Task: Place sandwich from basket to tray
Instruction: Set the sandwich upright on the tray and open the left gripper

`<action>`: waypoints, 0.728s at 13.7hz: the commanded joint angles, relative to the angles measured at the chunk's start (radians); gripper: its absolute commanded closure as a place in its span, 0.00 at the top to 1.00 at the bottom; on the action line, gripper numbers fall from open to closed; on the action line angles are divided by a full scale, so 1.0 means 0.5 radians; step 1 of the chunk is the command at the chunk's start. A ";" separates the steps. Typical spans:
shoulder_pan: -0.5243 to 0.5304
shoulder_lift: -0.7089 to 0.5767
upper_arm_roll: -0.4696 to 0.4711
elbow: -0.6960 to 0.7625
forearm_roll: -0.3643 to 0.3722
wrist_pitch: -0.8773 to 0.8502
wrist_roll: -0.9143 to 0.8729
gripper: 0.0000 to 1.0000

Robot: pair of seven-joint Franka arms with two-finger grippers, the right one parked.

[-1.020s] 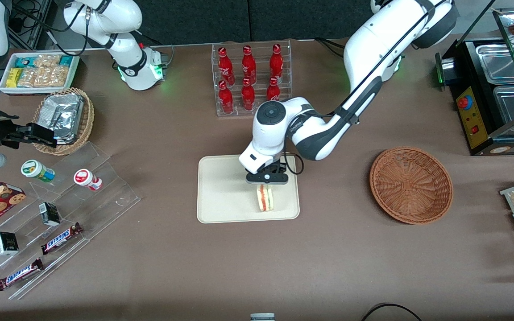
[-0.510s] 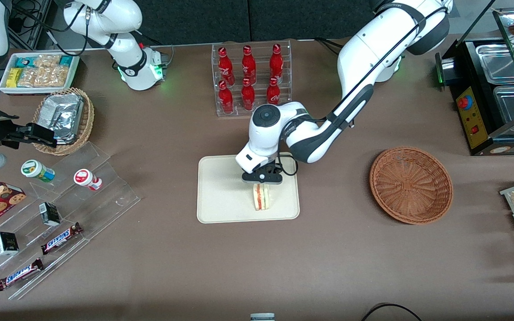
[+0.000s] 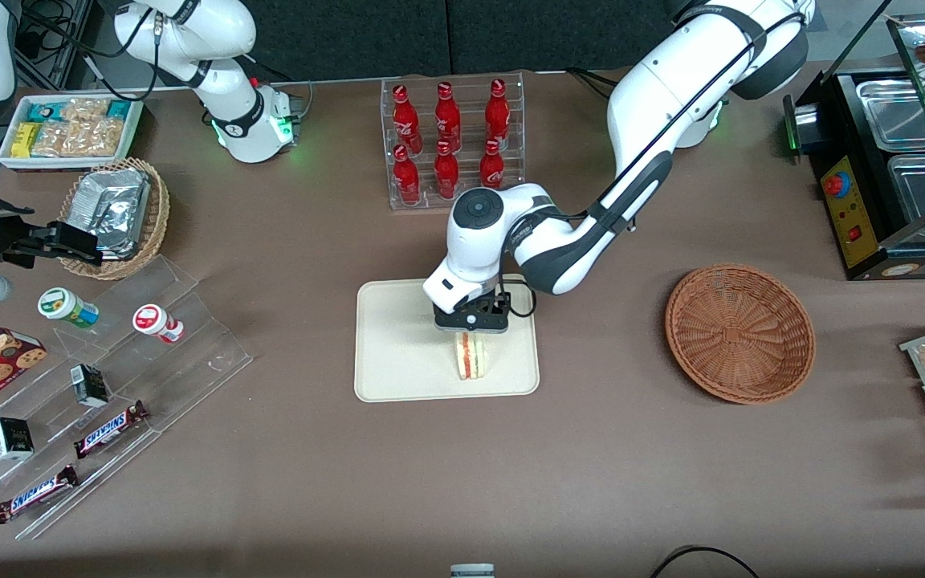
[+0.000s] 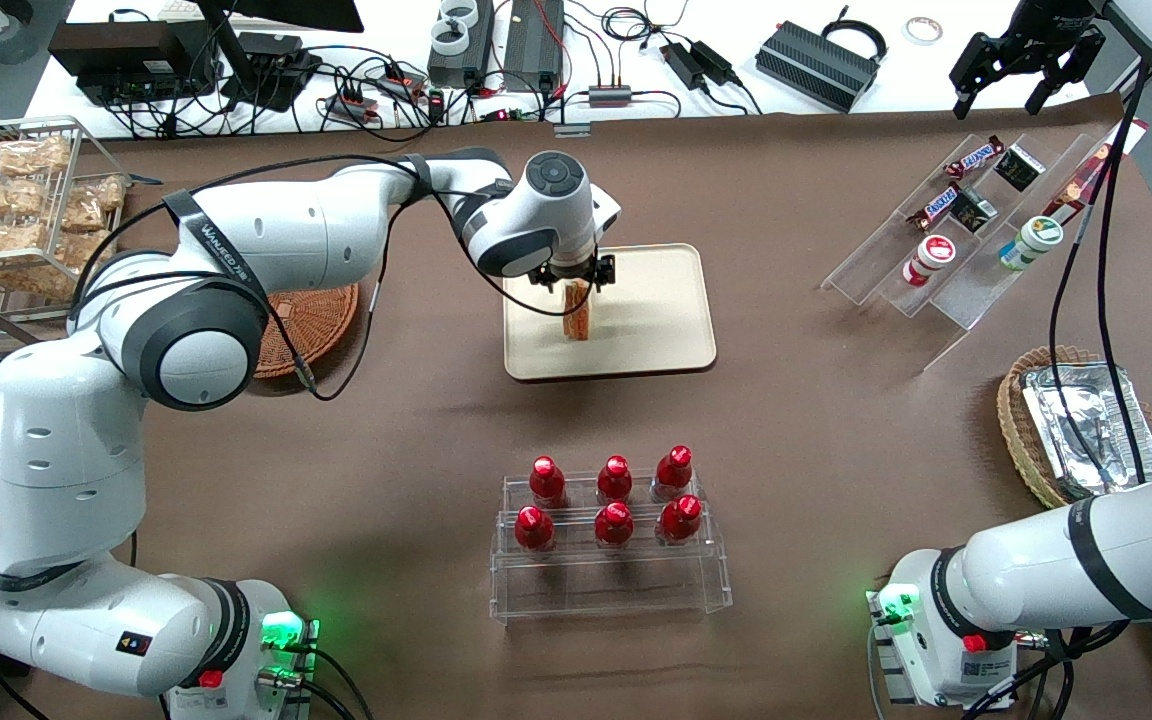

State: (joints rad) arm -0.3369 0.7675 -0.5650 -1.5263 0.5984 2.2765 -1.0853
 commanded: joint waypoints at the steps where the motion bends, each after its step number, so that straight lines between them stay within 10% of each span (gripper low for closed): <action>1: -0.013 -0.181 0.010 0.015 0.006 -0.205 -0.142 0.99; 10: 0.216 -0.688 0.004 0.043 -0.298 -0.715 -0.238 0.99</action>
State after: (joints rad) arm -0.2501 0.4778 -0.5626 -1.4877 0.4774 1.9612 -1.2017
